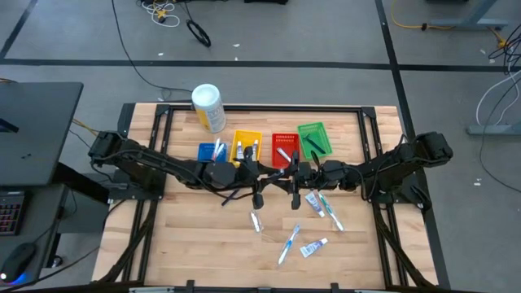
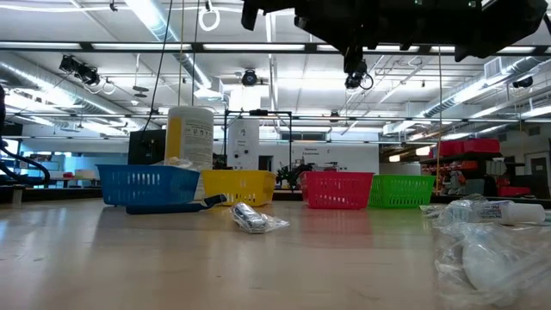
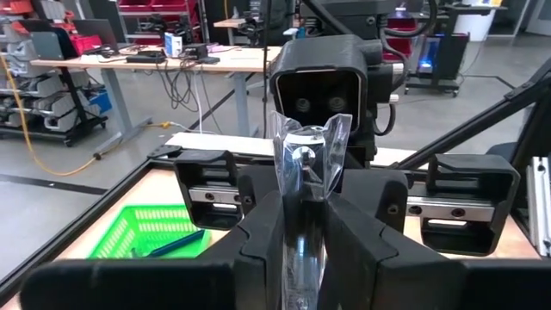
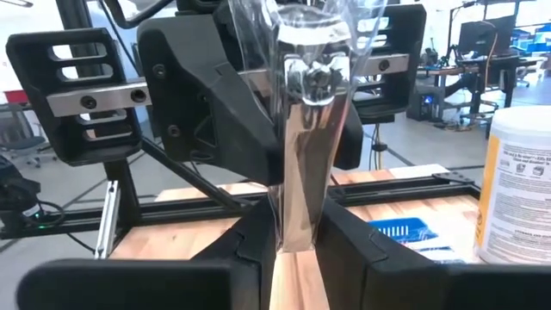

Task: Pick & Place Travel size toiletries
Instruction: Put the silver nail cutter into the red bin, then put the blue razor into the green bin

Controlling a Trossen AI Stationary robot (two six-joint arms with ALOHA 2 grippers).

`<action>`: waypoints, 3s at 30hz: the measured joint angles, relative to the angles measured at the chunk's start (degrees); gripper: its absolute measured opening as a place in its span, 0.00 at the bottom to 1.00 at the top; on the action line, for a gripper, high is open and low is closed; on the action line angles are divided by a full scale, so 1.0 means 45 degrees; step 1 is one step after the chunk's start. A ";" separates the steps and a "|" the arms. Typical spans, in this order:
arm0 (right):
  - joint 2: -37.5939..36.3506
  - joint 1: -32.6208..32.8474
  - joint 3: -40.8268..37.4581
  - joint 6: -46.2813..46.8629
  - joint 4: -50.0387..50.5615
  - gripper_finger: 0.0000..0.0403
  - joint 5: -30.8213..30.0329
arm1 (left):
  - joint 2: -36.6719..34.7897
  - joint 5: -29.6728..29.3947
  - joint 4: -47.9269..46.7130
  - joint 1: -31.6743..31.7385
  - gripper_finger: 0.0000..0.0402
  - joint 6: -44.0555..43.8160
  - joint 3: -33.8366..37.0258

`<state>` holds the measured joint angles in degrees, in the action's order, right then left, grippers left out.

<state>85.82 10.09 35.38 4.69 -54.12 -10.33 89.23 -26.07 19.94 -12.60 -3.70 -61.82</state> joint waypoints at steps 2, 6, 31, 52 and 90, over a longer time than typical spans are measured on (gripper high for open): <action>0.0000 0.0000 0.0000 0.0000 0.0012 0.19 -0.0014 | 0.0000 -0.0041 -0.0009 0.0004 0.21 0.0018 0.0000; 0.0000 0.0000 0.0000 0.0048 0.0063 0.19 -0.0015 | 0.0000 -0.0100 -0.0109 0.0005 0.24 0.0051 0.0000; -0.2683 -0.0242 0.0005 0.1956 0.6953 0.19 -0.3053 | -0.0010 -0.3504 -0.3670 -0.0068 0.43 -0.0148 -0.0019; -0.0051 -0.5218 0.0000 0.4059 1.0469 0.19 0.0735 | -0.0010 -0.3334 -0.4366 -0.0068 0.42 -0.0705 -0.0010; -0.3089 -0.2579 0.0010 0.1866 1.1557 0.44 0.1104 | -0.0010 -0.1108 -0.6411 -0.0118 0.41 -0.3670 0.0000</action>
<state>71.92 -1.52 35.42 13.09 -2.11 -5.37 89.19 -31.06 -8.91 -13.13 -20.21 -61.82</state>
